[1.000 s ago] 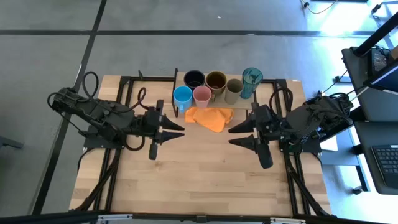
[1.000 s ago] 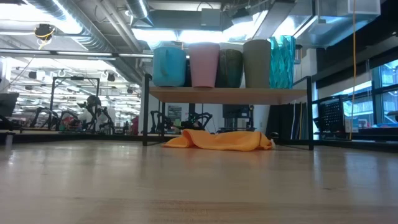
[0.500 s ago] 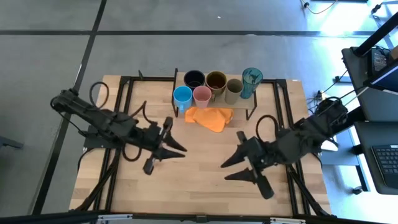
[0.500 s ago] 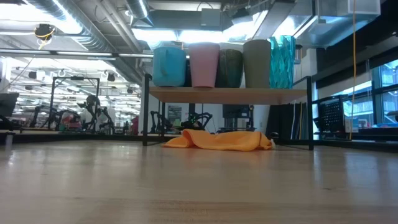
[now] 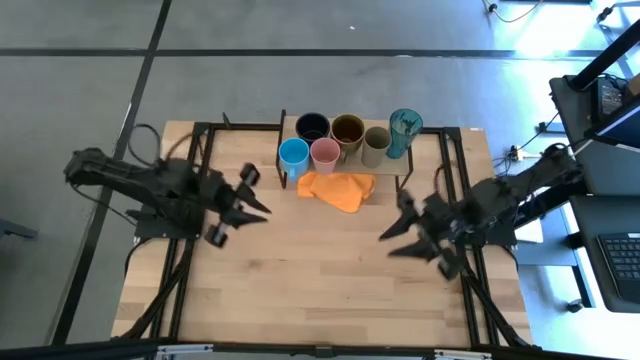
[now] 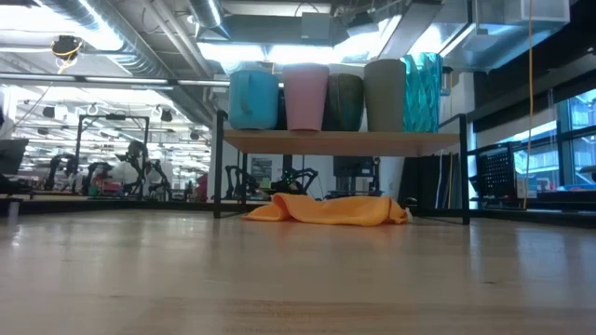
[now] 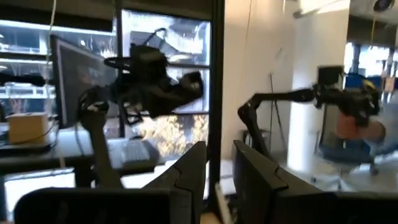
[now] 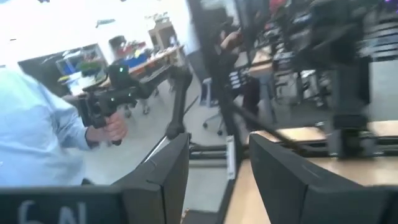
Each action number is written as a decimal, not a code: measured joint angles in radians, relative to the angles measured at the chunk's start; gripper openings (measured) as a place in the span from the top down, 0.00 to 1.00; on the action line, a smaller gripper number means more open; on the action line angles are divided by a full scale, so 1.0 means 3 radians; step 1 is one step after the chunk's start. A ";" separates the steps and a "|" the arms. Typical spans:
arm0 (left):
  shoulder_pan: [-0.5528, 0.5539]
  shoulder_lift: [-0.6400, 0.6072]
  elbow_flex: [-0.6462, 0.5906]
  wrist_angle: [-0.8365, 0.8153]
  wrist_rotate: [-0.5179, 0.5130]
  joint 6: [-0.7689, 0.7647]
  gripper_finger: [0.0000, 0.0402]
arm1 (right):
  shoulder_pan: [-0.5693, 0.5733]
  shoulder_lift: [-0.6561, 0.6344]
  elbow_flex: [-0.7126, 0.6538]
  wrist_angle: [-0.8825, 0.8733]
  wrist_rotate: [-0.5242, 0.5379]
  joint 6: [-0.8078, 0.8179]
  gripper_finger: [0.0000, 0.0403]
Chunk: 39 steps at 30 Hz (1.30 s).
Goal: Stack small to large cups/mugs on shelf
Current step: Return to Home Position
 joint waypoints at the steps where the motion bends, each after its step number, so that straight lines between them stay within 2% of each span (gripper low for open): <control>1: 0.0093 -0.0125 -0.0018 -0.0158 0.0078 0.0023 0.82 | -0.0040 -0.0148 -0.0109 -0.0005 0.0005 -0.0008 0.58; 5: 0.0446 -0.0556 -0.0027 -0.0875 0.0164 0.0110 0.82 | -0.0198 -0.0680 -0.0493 0.0001 0.0038 -0.0089 0.58; 11: 0.0860 -0.1015 -0.0029 -0.1726 0.0052 -0.0001 0.82 | -0.0342 -0.1268 -0.1000 -0.0033 0.0489 -0.0094 0.58; 15: 0.1008 -0.1171 -0.0080 -0.1891 0.0154 -0.0012 0.82 | -0.0449 -0.1555 -0.1438 0.0195 0.0553 -0.0031 0.58; 19: 0.1038 -0.1360 -0.0379 -0.1653 0.0148 -0.0118 0.82 | -0.0495 -0.1797 -0.1933 0.0775 0.0541 -0.0077 0.58; 25: 0.1038 -0.1656 -0.1094 -0.0682 0.0123 -0.0279 0.82 | -0.0494 -0.1935 -0.2456 0.1496 0.0527 -0.0080 0.58; 34: 0.1038 -0.2092 -0.1869 0.0071 -0.0017 -0.0421 0.82 | -0.0494 -0.2023 -0.2633 0.1511 0.0529 -0.0107 0.58; 39: 0.1037 -0.2327 -0.2165 0.0213 -0.0116 -0.0492 0.82 | -0.0494 -0.2134 -0.2826 0.1671 0.0530 -0.0159 0.58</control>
